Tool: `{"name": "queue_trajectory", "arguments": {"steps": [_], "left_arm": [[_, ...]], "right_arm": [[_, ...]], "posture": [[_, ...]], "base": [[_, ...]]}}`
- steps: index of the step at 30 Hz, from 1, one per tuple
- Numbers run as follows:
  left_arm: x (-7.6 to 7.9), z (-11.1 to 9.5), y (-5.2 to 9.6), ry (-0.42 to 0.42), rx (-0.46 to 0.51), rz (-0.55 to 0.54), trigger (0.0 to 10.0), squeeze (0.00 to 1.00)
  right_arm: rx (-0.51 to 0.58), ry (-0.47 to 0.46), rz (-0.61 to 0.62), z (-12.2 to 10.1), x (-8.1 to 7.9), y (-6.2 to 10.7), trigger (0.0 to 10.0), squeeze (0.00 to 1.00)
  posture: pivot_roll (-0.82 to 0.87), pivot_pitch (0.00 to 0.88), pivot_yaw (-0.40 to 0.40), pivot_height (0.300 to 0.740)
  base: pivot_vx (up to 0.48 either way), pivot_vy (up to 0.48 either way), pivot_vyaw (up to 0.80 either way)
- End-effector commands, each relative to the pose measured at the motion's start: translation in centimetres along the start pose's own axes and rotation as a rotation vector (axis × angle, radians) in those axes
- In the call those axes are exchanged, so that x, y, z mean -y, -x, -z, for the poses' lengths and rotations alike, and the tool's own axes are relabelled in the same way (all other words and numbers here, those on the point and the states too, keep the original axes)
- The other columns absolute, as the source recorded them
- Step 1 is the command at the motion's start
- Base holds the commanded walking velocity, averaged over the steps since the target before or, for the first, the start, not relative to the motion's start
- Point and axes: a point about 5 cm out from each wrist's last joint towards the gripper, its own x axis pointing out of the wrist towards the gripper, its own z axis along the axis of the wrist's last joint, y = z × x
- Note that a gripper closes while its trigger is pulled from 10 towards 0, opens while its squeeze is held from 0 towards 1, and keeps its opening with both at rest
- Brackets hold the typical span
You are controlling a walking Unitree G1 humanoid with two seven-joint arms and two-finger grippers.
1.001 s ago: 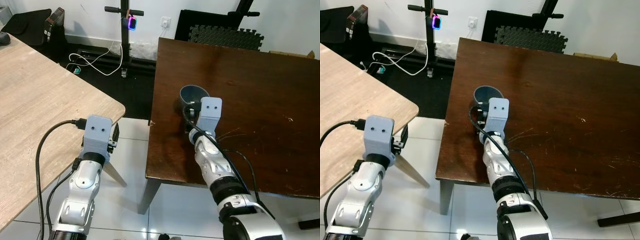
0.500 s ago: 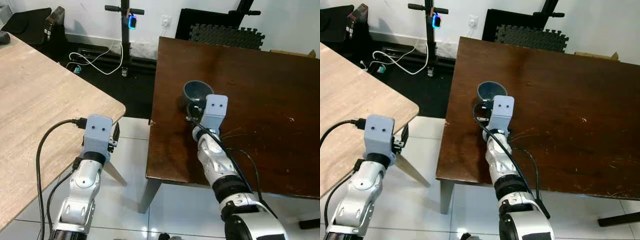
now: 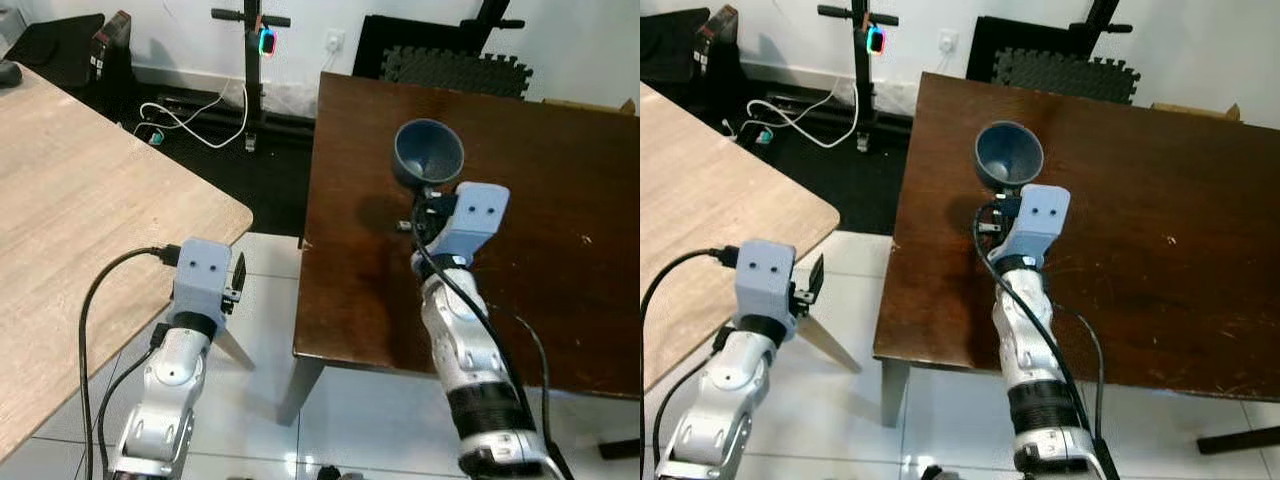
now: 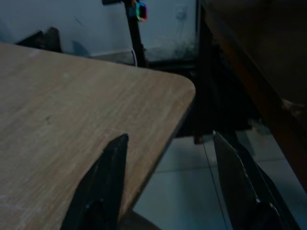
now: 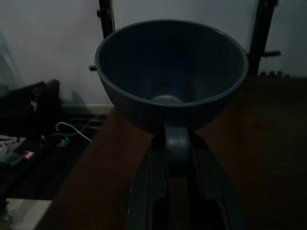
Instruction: Setting the table
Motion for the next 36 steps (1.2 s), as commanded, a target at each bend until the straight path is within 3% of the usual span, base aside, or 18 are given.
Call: {"name": "queue_trajectory", "arguments": {"steps": [1,14,21,36], "left_arm": [[0.2,0.4,0.3,0.01,-0.023,0.01,10.0,0.0],[-0.5,-1.1,-1.2,-0.006,0.034,0.028,10.0,0.0],[-0.1,-2.4,-1.8,0.02,0.071,0.055,10.0,0.0],[0.6,-3.0,-2.1,0.035,0.088,0.103,10.0,0.0]], "right_arm": [[0.005,0.0,0.007,-0.2,0.3,0.4,10.0,0.0],[-0.028,0.02,0.034,0.0,0.9,1.1,10.0,0.0],[-0.132,0.14,0.004,2.2,1.4,2.3,10.0,0.0],[-0.152,0.146,-0.004,2.5,1.4,2.8,10.0,0.0]], "posture": [[0.03,0.133,0.002,0.74],[0.04,0.101,0.046,0.74],[0.04,0.092,0.052,0.74],[0.04,0.094,0.058,0.74]], "base": [[0.0,0.0,0.0],[0.0,0.0,0.0],[0.0,0.0,0.0],[0.0,0.0,0.0]]}}
